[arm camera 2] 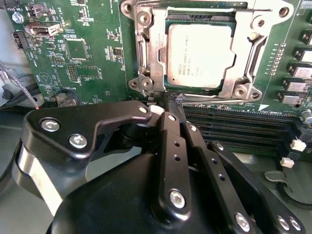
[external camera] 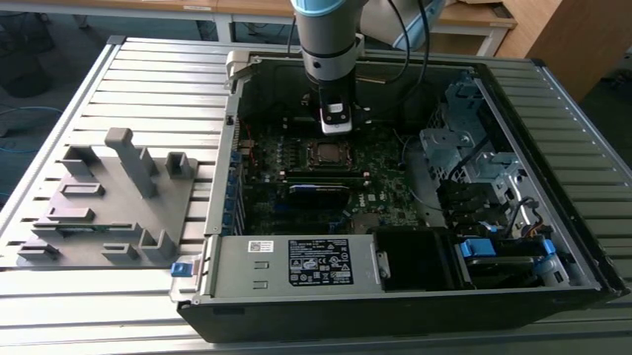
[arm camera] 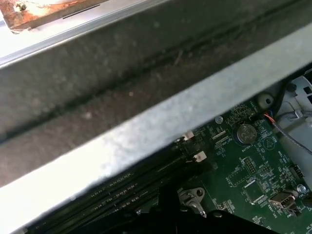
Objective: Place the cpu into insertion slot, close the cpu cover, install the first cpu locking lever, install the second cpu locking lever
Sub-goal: 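Install the first cpu locking lever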
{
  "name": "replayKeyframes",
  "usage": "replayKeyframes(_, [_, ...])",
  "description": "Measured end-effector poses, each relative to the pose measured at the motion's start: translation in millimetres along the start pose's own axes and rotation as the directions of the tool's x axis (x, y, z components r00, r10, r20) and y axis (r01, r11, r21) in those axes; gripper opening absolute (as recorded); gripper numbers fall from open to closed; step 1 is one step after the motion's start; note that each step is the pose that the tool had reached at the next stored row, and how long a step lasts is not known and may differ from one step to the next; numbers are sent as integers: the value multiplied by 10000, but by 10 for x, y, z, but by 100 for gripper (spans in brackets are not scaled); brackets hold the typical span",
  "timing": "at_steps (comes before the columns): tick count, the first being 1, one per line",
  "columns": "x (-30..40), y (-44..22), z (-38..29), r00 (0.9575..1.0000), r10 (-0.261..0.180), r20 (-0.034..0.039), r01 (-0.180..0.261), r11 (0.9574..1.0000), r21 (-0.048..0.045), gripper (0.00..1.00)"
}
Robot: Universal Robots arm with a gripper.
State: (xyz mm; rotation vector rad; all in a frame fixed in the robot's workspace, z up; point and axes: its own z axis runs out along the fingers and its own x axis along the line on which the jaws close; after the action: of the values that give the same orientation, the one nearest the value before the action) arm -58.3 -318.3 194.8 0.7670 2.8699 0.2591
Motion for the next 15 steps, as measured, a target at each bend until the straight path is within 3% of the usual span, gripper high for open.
replayKeyframes(5, [-6, 14, -61, 10000, -1, 1, 1, 10000, -1, 10])
replayKeyframes(15, [50, 53, -60, 10000, 69, 16, -69, 10000, 8, 10])
